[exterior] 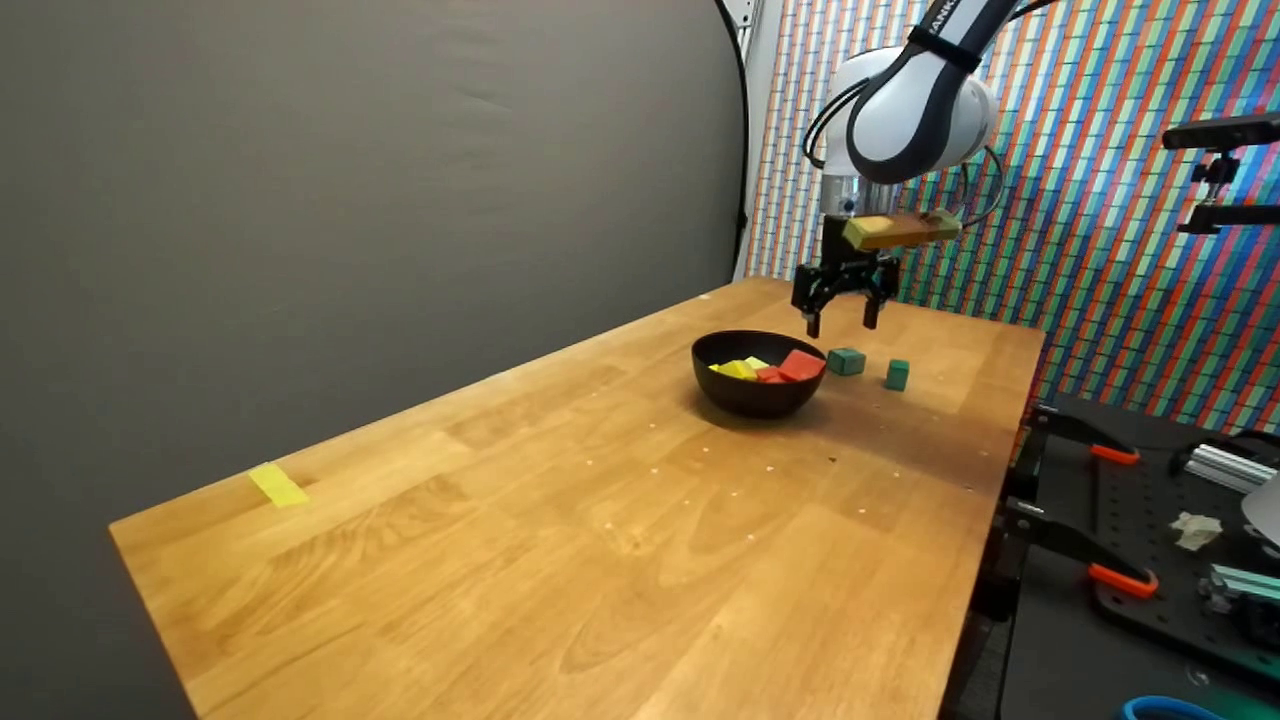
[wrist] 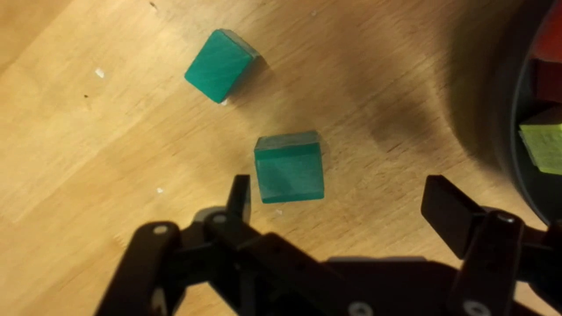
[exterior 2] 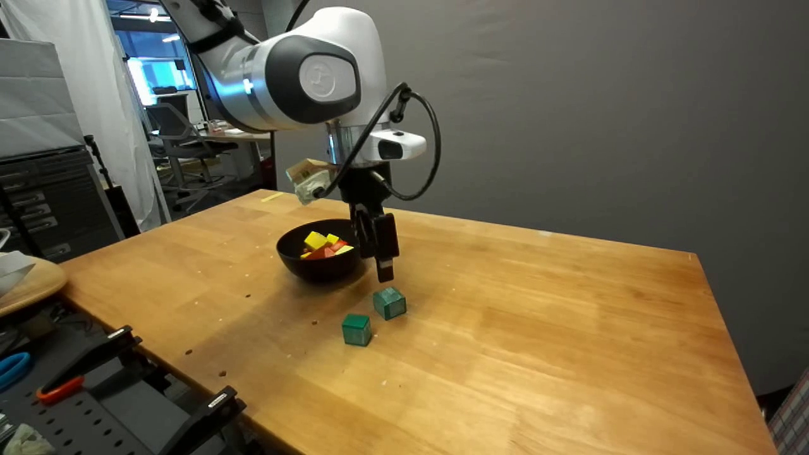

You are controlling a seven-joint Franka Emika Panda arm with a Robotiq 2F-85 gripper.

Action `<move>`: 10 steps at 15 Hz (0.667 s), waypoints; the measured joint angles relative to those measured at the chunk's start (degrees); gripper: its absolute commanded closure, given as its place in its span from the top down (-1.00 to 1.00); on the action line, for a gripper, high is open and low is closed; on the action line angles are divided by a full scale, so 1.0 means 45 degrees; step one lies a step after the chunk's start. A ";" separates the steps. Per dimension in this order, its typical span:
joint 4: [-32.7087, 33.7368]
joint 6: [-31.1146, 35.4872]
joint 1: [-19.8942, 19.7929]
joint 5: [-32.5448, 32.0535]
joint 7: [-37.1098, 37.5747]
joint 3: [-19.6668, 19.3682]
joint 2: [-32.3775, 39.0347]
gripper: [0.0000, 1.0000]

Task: Put all the blocks in the bowl

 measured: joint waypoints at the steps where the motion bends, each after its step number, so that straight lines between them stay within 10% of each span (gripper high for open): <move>1: 0.0141 0.0051 0.0013 -0.0312 -0.0044 -0.0091 0.0314 1.00; 3: 0.0415 0.0538 0.0021 -0.0651 -0.0184 -0.0296 0.0948 1.00; 4: 0.0544 0.0851 0.0009 -0.0660 -0.0345 -0.0382 0.1254 0.50; 10: 0.1076 0.1646 -0.0521 0.0711 -0.1834 0.0074 0.2414 -0.28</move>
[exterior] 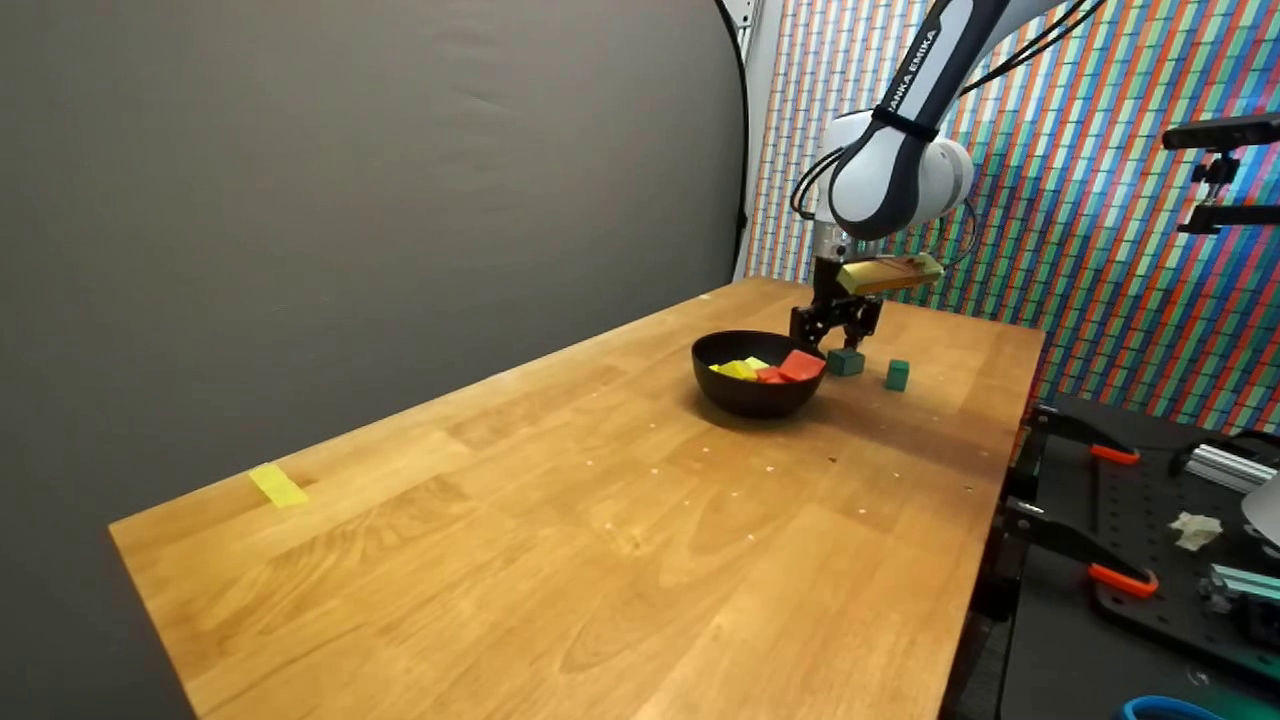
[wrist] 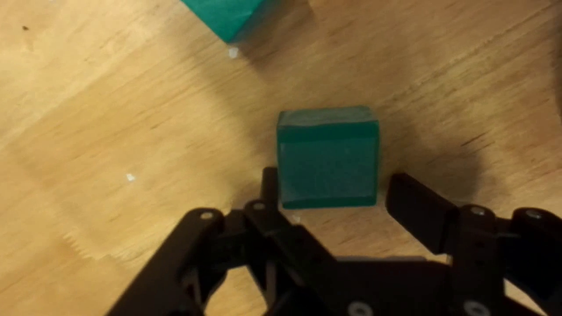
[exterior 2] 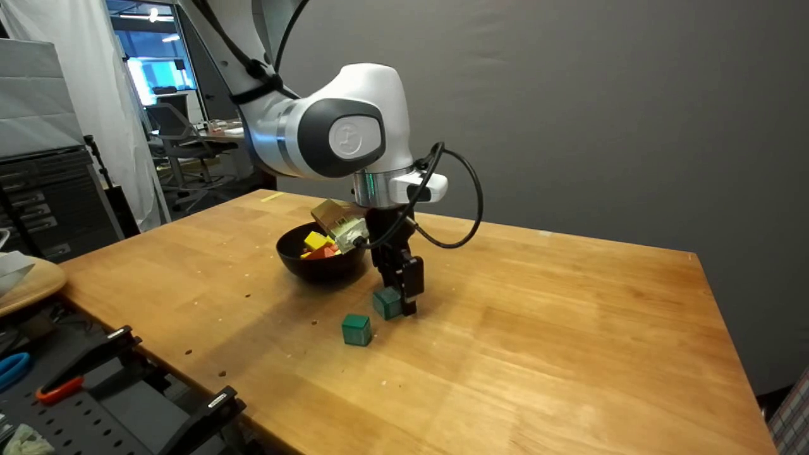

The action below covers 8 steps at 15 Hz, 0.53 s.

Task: Put all the blocks in the bowl

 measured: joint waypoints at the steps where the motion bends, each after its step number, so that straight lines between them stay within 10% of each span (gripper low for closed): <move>1: -0.0010 -0.0039 -0.0206 0.0401 -0.0360 0.0207 -0.0076 -0.45; 4: -0.0232 -0.0540 -0.0998 0.1710 -0.1487 0.1074 -0.0524 -0.93; 8: -0.0801 -0.1363 -0.1458 0.3104 -0.2275 0.1557 -0.1332 -1.00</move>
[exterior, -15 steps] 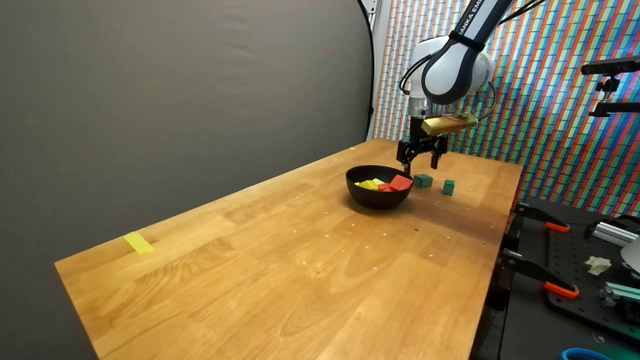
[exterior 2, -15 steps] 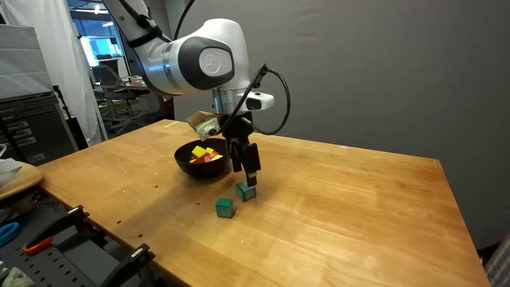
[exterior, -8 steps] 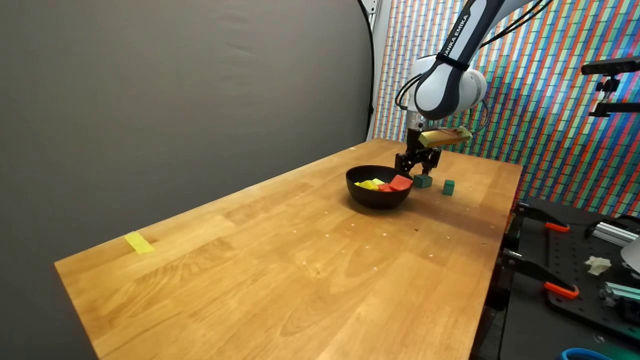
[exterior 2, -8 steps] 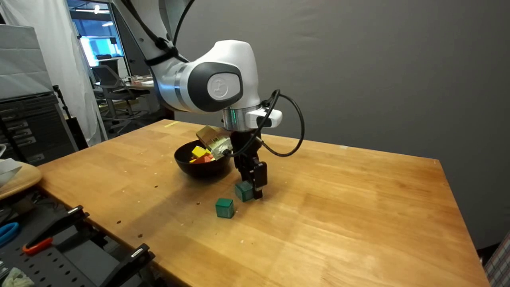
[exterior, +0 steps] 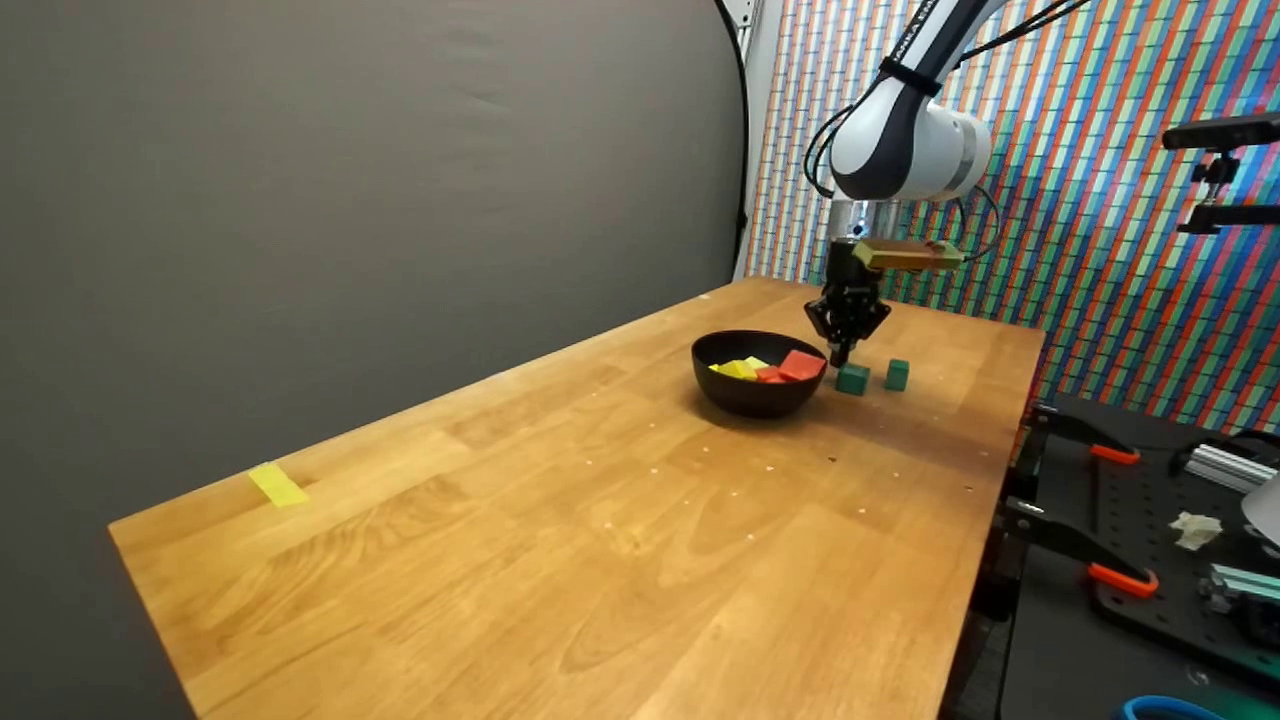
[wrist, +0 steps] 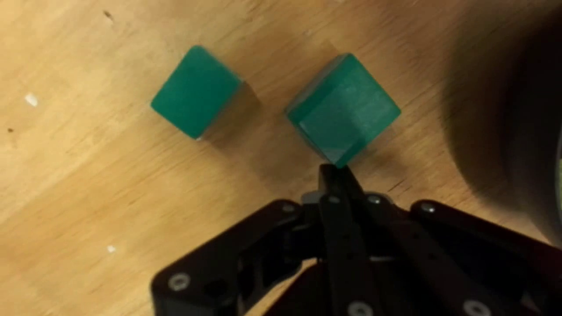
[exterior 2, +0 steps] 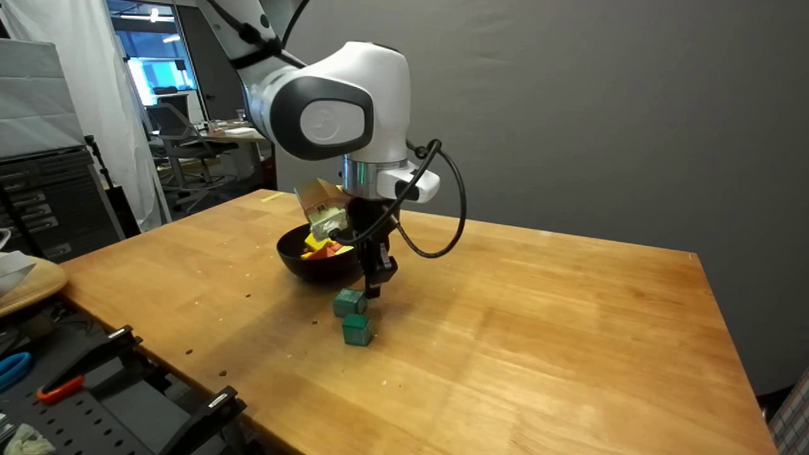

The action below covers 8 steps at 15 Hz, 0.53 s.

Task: Put all the blocks in the bowl

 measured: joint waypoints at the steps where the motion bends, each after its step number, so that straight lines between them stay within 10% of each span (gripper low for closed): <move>1: -0.0113 -0.0255 -0.0150 0.0523 -0.0260 0.0138 -0.0226 -0.48; 8: -0.0586 -0.1826 -0.0366 0.4645 -0.0319 0.0504 -0.1538 0.44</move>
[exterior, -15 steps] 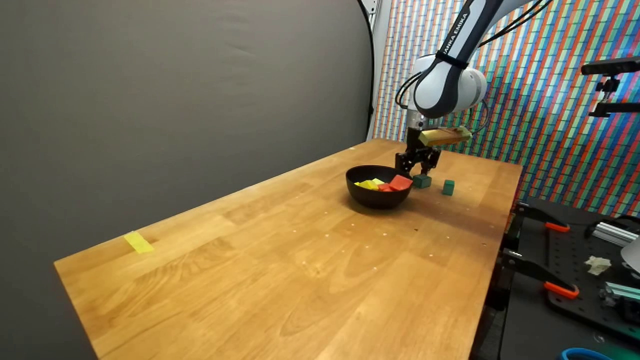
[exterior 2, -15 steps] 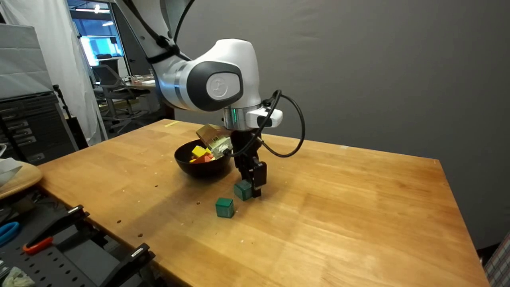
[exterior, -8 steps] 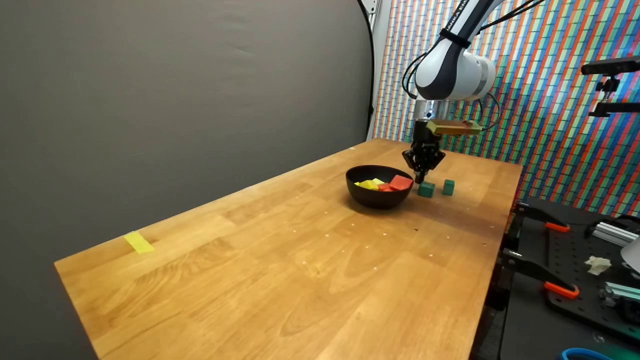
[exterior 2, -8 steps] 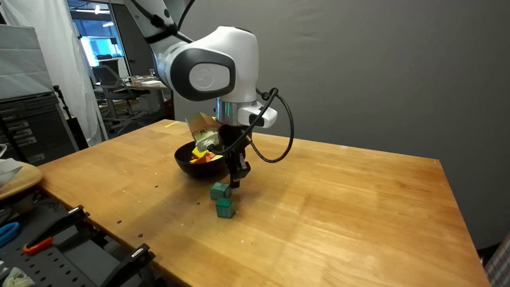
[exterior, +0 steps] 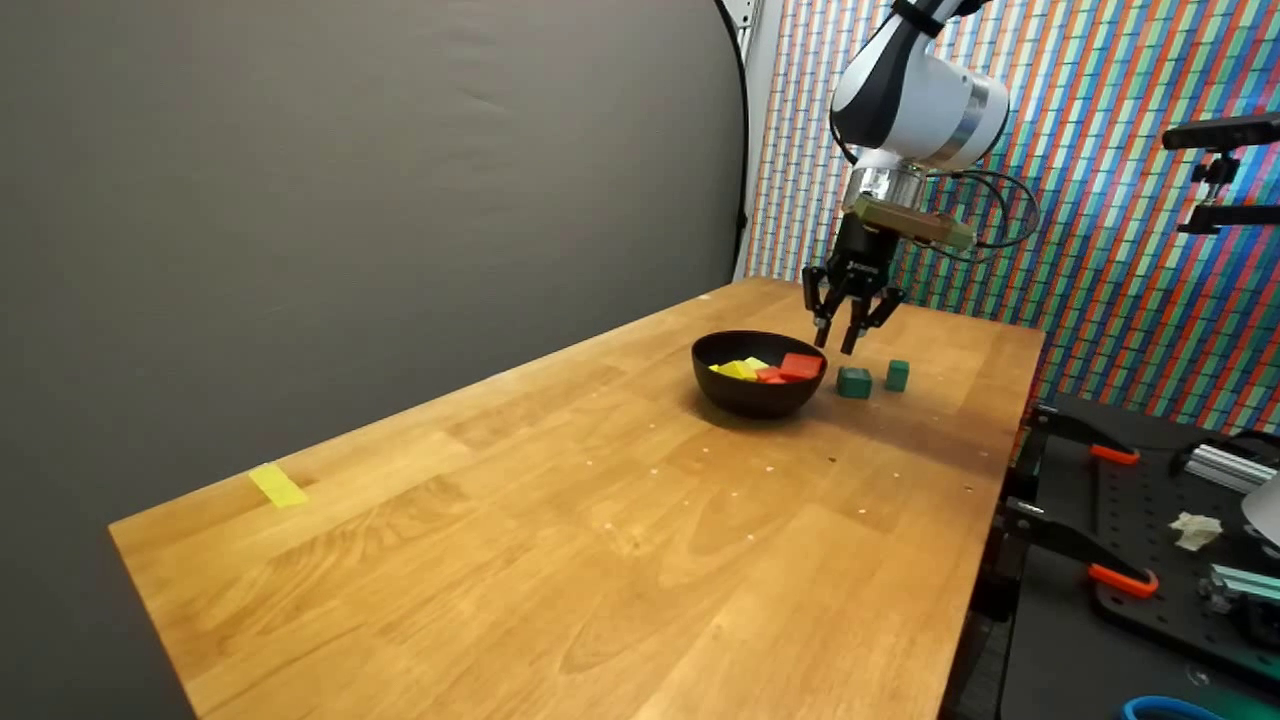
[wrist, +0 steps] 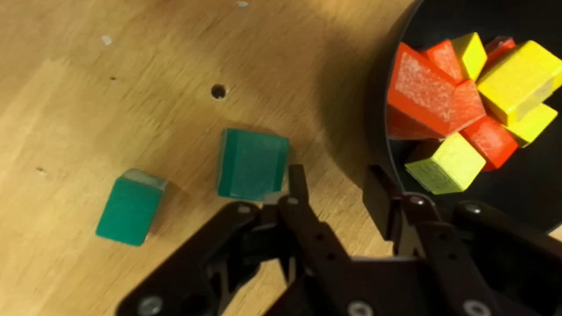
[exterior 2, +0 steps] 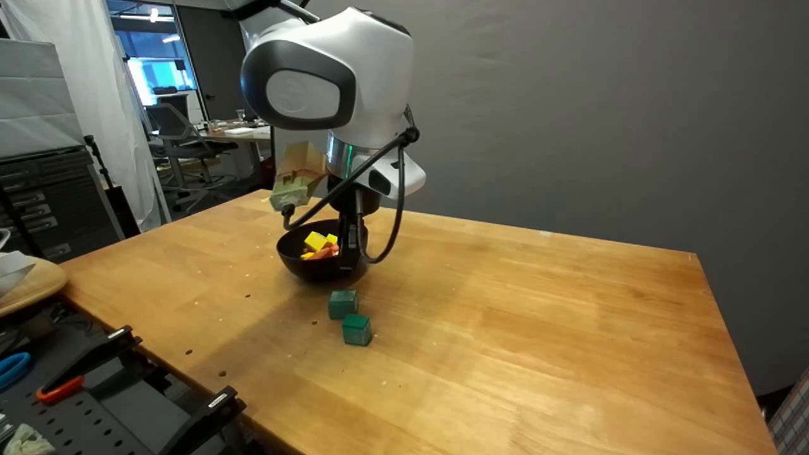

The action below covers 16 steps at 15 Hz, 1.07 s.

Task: Put all the blocks in the bowl

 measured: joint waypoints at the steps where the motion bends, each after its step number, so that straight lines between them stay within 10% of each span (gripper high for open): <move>1: -0.0051 0.0003 0.0060 0.0418 0.0202 0.0000 -0.0025 0.57; 4: -0.0288 0.0293 0.0309 0.1219 0.0858 -0.0084 -0.0040 1.00; 16: -0.1782 0.3537 0.1376 0.1115 0.2845 -0.0682 -0.0328 1.00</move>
